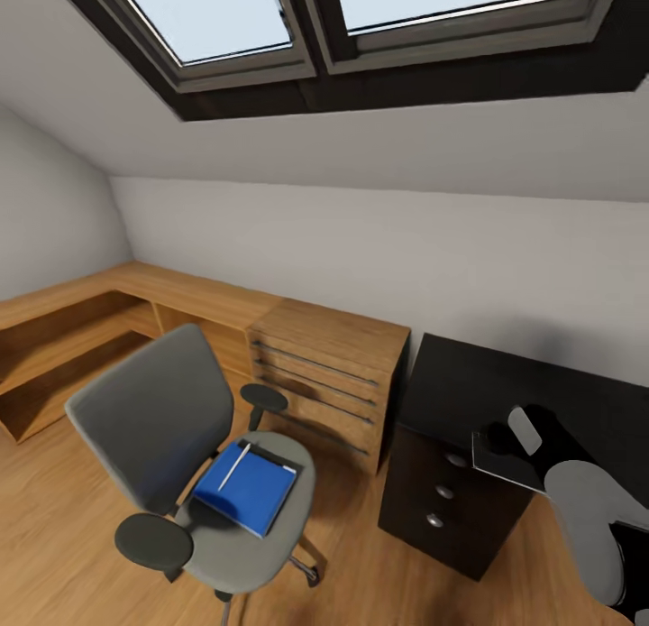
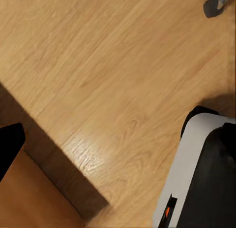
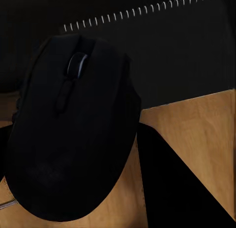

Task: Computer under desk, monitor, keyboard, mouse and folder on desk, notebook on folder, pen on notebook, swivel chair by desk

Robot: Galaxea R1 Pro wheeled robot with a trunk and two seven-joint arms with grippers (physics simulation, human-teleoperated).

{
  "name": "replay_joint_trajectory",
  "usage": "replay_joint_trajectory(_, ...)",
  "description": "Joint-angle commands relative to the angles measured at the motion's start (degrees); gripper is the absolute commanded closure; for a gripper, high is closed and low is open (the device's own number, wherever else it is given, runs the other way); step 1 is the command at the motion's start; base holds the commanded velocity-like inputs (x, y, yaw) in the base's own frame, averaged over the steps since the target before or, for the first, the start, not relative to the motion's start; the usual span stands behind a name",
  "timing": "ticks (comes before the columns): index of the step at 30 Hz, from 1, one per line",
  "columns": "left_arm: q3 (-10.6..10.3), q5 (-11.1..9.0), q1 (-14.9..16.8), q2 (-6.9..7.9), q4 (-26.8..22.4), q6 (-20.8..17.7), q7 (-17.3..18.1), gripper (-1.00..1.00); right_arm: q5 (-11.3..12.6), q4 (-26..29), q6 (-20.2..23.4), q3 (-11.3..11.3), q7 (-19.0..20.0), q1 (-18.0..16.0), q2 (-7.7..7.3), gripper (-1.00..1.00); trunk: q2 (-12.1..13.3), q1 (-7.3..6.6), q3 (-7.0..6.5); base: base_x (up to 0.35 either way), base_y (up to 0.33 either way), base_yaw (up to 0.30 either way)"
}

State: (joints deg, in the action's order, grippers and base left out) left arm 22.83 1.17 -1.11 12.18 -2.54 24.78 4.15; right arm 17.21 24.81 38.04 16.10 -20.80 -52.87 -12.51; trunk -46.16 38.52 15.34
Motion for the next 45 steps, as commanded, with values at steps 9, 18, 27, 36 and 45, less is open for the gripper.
replay_joint_trajectory(9, 0.4, 0.3, 0.0, -8.37, -5.8, -0.1, 0.5, -1.00, 0.8, 0.1, -0.1, 0.1, -0.6, 0.0, -0.17, 1.00, 3.6, -1.97, -1.53, 0.000, 0.000, -0.259)
replay_joint_trajectory(18, 0.4, 0.3, 0.0, -11.05, -6.9, 0.0, 1.0, -1.00, 0.8, 0.1, -0.2, 0.1, -0.6, 0.0, -0.07, 1.00, 7.2, -3.95, -2.98, 0.000, 0.000, -0.259)
replay_joint_trajectory(27, 0.4, 0.3, 0.0, -12.07, -8.1, -0.2, 0.9, -1.00, 0.7, 0.0, -0.2, 0.1, -0.5, 0.0, -0.06, 1.00, 10.8, -5.92, -4.41, -0.048, 0.000, -0.213)
replay_joint_trajectory(36, 0.4, 0.3, 0.0, -12.18, -8.2, -0.2, 1.0, -1.00, 0.8, -0.1, -0.2, 0.1, -0.3, 0.0, 0.01, 1.00, 14.4, -7.90, -5.82, -0.298, 0.000, -0.163)
replay_joint_trajectory(45, 0.4, 0.2, 0.0, -12.89, -8.2, 0.2, 1.1, -1.00, 0.8, 0.0, -0.2, 0.1, -0.3, 0.0, -0.06, 1.00, 17.6, -9.66, -7.02, -0.166, 0.000, -0.207)
